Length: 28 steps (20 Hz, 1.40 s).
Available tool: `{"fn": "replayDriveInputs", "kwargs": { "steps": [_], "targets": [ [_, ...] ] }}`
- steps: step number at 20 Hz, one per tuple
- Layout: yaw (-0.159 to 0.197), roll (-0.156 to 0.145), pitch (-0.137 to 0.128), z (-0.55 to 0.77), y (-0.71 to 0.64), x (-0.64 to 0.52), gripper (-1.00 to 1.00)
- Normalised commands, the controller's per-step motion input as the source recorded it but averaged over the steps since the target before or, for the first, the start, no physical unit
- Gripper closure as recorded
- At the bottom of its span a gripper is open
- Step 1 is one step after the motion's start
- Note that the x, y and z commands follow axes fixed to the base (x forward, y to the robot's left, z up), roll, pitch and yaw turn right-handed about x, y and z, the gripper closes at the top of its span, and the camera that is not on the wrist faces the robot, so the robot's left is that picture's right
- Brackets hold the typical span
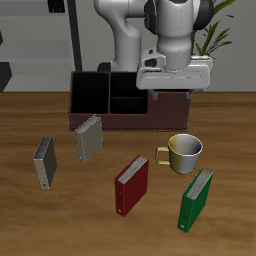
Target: Place the white-yellow mug into the back desk caddy's left compartment and place the right yellow book into the back desk caddy's right compartment
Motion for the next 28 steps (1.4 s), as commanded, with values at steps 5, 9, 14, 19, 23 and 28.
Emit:
{"fn": "replayDriveInputs", "kwargs": {
  "steps": [5, 9, 14, 19, 23, 28],
  "targets": [
    [-0.045, -0.056, -0.080, -0.05, 0.11, 0.13, -1.00],
    [-0.084, -0.067, 0.006, -0.23, -0.04, 0.25, -1.00],
    [-0.078, -0.011, 0.025, -0.34, 0.02, 0.05, -1.00],
    [-0.067, 0.006, 0.015, -0.34, 0.02, -0.02, -1.00],
    [-0.036, -0.032, 0.014, -0.40, -0.07, -0.01, -1.00],
    [-0.031, -0.015, 0.006, -0.22, -0.07, 0.05, -1.00]
  ]
}}
